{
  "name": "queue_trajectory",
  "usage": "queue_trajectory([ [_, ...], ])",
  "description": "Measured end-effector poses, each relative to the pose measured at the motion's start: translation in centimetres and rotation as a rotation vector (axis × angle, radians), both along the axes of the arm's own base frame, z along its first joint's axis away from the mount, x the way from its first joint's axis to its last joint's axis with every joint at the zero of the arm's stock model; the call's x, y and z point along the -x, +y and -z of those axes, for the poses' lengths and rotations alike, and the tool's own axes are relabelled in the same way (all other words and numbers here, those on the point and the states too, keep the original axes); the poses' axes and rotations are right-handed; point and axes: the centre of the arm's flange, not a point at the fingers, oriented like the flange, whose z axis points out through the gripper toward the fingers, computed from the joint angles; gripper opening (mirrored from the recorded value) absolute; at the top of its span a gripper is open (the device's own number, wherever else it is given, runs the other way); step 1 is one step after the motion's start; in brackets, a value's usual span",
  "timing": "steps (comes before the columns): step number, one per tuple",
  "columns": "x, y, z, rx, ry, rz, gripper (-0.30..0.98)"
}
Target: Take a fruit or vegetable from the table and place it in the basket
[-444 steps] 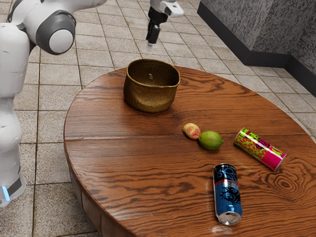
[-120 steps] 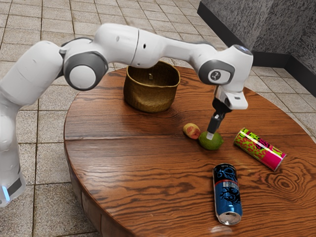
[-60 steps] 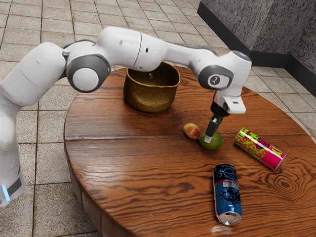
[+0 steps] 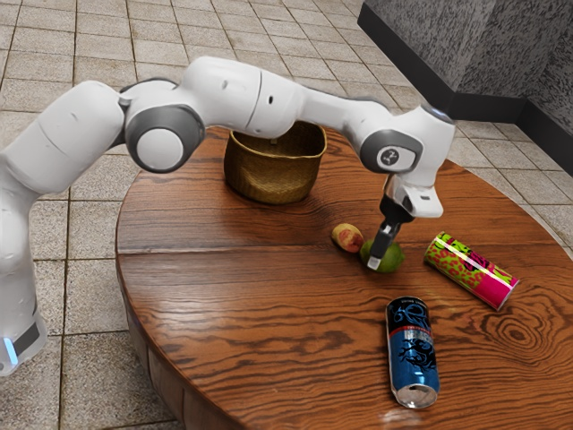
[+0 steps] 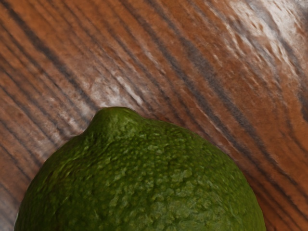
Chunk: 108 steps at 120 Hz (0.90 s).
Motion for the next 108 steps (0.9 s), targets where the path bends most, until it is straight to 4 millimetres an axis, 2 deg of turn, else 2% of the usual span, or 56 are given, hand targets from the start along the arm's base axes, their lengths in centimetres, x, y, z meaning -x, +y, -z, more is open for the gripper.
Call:
queue_trajectory([
  [23,0.0,0.3,0.3,0.010,0.008,-0.021,0.49],
  [44,-0.1,0.6,0.3,0.009,0.006,-0.042,0.41],
  [68,0.1,0.5,-1.2,0.008,-0.011,-0.057,0.38],
  [75,0.6,0.5,-3.8,0.005,-0.041,-0.062,0.36],
  [86,2.1,2.4,-10.1,-0.005,-0.109,-0.091,0.36],
  [98,4.4,7.0,-16.0,-0.022,-0.161,-0.159,0.36],
  [108,6.4,12.0,-19.3,-0.041,-0.178,-0.233,0.37],
])
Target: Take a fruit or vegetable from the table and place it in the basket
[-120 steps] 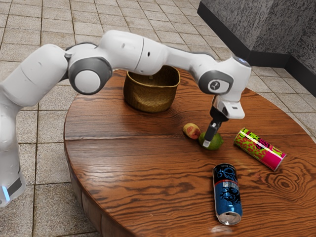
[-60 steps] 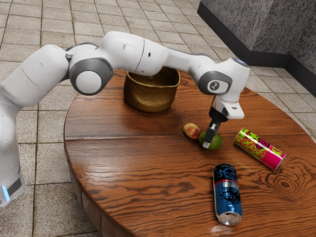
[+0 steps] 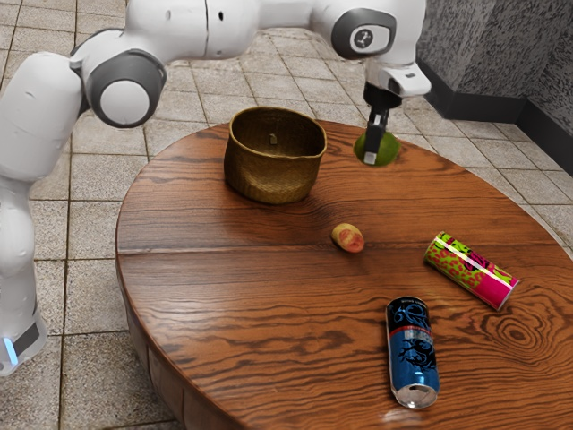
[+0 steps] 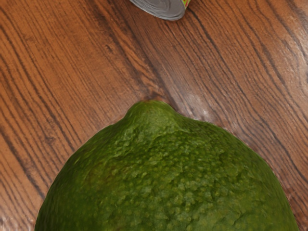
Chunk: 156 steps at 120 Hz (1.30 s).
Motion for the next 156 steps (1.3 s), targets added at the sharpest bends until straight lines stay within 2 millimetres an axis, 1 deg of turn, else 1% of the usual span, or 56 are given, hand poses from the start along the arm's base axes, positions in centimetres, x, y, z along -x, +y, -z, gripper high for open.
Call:
queue_trajectory([
  [5,0.9,2.9,-0.7,-0.011,0.006,-0.045,0.37],
  [11,1.7,5.7,-1.0,-0.026,0.018,-0.089,0.37],
  [20,3.3,8.6,-2.3,-0.047,0.028,-0.139,0.36],
  [28,4.6,10.4,-2.9,-0.059,0.052,-0.168,0.36],
  [38,6.2,12.2,-3.6,-0.067,0.085,-0.196,0.35],
  [57,9.0,14.5,-4.5,-0.068,0.154,-0.231,0.35],
  [67,10.0,15.0,-4.6,-0.062,0.186,-0.234,0.35],
  [81,10.3,14.7,-4.3,-0.053,0.219,-0.217,0.36],
  [97,9.3,14.1,-3.0,-0.045,0.232,-0.187,0.36],
  [147,9.0,15.8,-2.4,-0.048,0.216,-0.188,0.35],
  [149,9.0,15.8,-2.4,-0.048,0.216,-0.187,0.36],
  [153,9.0,15.8,-2.2,-0.046,0.218,-0.185,0.46],
  [156,8.9,16.1,-1.9,-0.040,0.224,-0.186,0.51],
])
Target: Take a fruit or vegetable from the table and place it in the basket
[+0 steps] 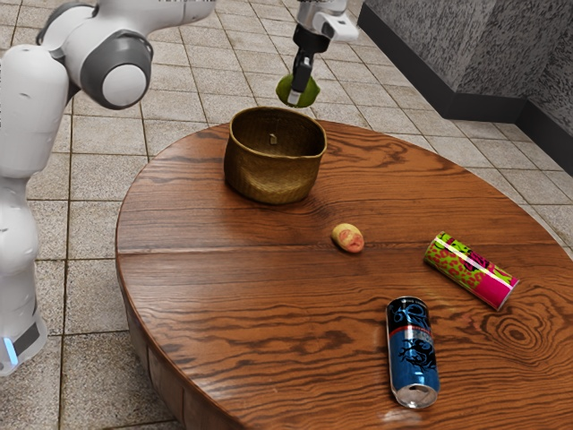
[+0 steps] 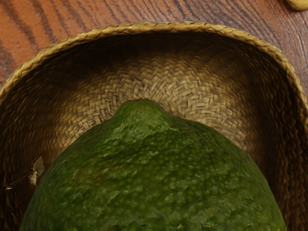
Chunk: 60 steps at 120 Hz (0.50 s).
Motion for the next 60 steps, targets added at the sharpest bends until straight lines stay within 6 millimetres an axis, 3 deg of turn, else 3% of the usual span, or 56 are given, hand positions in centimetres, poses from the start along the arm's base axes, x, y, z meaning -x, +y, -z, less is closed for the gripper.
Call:
queue_trajectory([
  [31,-0.1,0.5,0.7,0.028,0.006,0.015,0.66],
  [53,-1.3,-1.9,1.4,0.039,0.013,0.071,0.68],
  [60,-2.9,-4.3,2.9,0.062,0.022,0.125,0.68],
])
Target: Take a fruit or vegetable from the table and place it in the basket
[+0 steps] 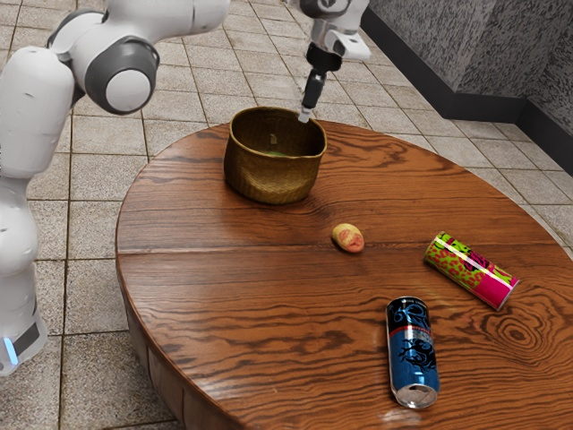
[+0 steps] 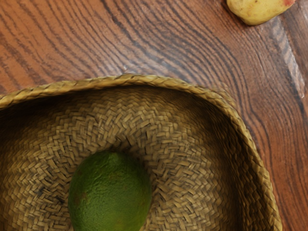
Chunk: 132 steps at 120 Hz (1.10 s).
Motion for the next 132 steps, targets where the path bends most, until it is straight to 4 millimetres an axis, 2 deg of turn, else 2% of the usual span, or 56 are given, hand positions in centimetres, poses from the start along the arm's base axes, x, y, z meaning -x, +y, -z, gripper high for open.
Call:
queue_trajectory([
  [11,-3.7,-8.4,3.7,0.048,0.019,0.183,0.68],
  [19,-5.1,-12.6,5.0,0.033,0.017,0.303,0.68],
  [23,-5.6,-14.3,5.9,0.010,0.024,0.356,0.68],
  [30,-6.3,-15.6,7.2,-0.014,0.034,0.418,0.68],
  [38,-6.8,-16.2,8.4,-0.027,0.043,0.469,0.68],
  [67,-7.3,-19.2,10.2,0.000,0.036,0.629,0.68],
  [81,-7.7,-18.7,10.8,0.048,-0.002,0.640,0.68],
  [105,-7.9,-18.0,13.3,0.087,-0.008,0.660,0.68],
  [132,-8.1,-17.8,14.1,0.092,-0.021,0.688,0.68],
])
